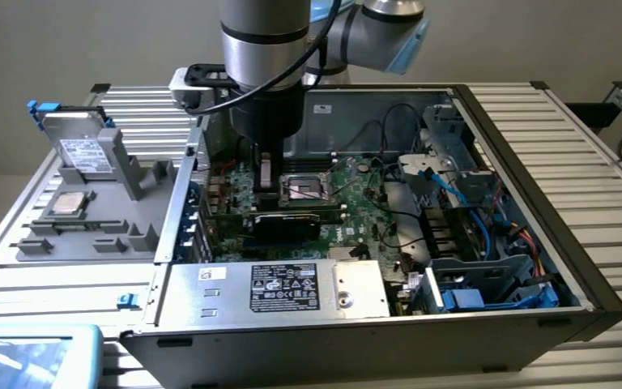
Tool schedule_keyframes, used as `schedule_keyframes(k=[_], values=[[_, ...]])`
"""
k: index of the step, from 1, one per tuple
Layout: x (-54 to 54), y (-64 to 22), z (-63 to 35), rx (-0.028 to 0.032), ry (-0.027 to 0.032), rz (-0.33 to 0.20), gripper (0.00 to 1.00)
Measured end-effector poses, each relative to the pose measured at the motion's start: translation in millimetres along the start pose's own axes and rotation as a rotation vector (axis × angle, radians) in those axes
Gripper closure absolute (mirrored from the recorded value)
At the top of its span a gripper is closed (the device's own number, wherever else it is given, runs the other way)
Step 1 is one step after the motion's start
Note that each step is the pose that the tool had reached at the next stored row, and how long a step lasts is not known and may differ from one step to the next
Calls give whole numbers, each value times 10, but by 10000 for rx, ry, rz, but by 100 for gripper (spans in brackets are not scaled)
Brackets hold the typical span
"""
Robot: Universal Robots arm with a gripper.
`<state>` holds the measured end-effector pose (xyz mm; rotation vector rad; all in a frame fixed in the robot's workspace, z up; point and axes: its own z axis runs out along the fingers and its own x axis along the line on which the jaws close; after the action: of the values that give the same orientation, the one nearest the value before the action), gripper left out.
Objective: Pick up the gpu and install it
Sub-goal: 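Press down on the gpu until it lock into place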
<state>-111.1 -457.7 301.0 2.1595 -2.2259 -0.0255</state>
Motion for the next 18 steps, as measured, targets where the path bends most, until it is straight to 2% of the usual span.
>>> schedule_keyframes(k=[1,2,6,9,14,16,18], values=[[0,0,0,2,0,0,78],[0,0,-1,2,2,-1,88],[-5,55,16,29,29,1,88],[-16,99,44,124,35,6,88],[-40,150,82,343,34,19,88],[-47,151,107,378,30,27,88],[-48,151,136,380,34,40,88]])
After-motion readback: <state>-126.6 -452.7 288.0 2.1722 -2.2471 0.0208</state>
